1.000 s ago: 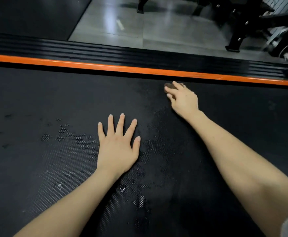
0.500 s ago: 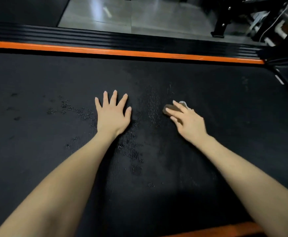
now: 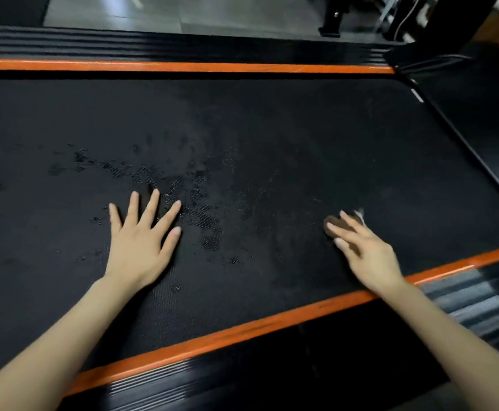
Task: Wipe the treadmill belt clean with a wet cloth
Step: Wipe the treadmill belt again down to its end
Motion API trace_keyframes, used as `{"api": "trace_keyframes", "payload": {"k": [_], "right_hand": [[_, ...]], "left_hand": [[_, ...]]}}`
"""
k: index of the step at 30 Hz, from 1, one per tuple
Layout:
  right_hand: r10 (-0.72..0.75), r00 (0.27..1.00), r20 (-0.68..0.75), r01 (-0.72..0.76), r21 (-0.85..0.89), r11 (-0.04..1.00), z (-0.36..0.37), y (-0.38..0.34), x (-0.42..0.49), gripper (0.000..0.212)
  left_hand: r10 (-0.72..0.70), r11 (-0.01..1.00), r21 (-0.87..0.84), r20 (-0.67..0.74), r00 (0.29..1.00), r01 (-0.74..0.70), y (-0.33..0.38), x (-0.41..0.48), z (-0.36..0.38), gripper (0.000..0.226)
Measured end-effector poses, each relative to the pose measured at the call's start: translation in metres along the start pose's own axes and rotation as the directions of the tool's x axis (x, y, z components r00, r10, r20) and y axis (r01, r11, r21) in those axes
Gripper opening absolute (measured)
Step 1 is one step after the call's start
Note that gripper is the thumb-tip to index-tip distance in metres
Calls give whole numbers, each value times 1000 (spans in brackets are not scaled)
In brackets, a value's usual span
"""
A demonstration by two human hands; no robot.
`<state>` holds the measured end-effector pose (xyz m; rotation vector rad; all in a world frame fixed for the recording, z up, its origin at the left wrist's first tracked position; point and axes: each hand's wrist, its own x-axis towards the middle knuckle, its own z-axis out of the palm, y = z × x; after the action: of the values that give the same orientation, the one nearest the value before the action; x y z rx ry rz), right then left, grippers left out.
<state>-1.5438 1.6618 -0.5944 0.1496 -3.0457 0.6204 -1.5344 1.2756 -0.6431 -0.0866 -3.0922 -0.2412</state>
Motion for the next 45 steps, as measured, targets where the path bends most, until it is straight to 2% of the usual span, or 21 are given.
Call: {"api": "trace_keyframes", "payload": {"k": [1,4,6,10,11,13,15,16,19,20,23,24,28,32,34,37,38,40,42,45], "right_hand": [[33,999,-2,-33,13,999,3,-10,-5,28],[-166,986,21,165,21,986,38,-74,-29,30],[-225,957,182,216,71,974,52,-115,-46,31],[-274,915,296,268,59,962,35,-90,-54,32],[-246,930,272,244,43,969,28,-72,-53,31],[-78,968,238,90,-40,995,6,-46,-47,29],[38,974,223,-12,-115,993,-9,-40,-42,29],[34,981,191,-13,-109,994,-13,-42,-38,30],[3,1000,-20,-2,50,999,-20,-66,-24,34],[-33,999,-43,34,32,999,-17,-72,-19,37],[-122,981,151,155,-229,961,19,-83,-5,64],[-124,975,186,172,-265,949,35,-84,-2,69],[-90,989,118,111,-192,975,60,-89,7,56],[-234,966,113,248,-138,959,58,-87,41,44],[-201,977,69,210,-166,963,69,-95,78,42],[-55,998,12,56,-166,985,81,-117,108,45],[-104,995,6,104,-150,983,84,-123,98,47],[-381,922,60,386,-144,911,85,-136,49,42],[-601,784,152,618,-113,778,84,-139,-7,38],[-752,607,257,789,-79,610,77,-127,2,39]], "left_hand": [[-1,1000,1,0,1000,1,1,-1,0,59],[-14,1000,0,3,1000,14,5,-3,0,59],[-17,1000,10,8,1000,17,4,-3,1,59],[-3,1000,14,-2,1000,3,-1,-6,1,60],[0,1000,15,-4,1000,0,-1,-6,1,61],[0,1000,7,-1,1000,0,-2,-8,0,61],[9,1000,-7,-2,1000,-9,-2,-8,-1,61],[12,1000,-13,-4,1000,-12,-1,-8,-1,61],[6,1000,-29,5,1000,-6,-3,-8,-2,60],[12,999,-39,7,1000,-11,-3,-9,-2,60],[6,998,-66,2,1000,-5,-5,-8,-5,62],[-8,996,-84,-1,1000,8,-5,-8,-5,63],[-77,987,-144,-39,996,70,-6,-2,-8,61],[-143,989,-53,-33,989,141,-28,19,-13,60],[-190,982,5,14,982,190,-40,27,-10,63],[-222,975,28,15,975,221,-42,29,-3,65],[-223,974,25,4,975,223,-41,28,-2,64],[-227,973,29,2,974,227,-41,28,-1,63],[-219,975,38,11,976,218,-43,29,-1,63],[-207,978,21,-15,978,207,-43,27,0,59]]}}
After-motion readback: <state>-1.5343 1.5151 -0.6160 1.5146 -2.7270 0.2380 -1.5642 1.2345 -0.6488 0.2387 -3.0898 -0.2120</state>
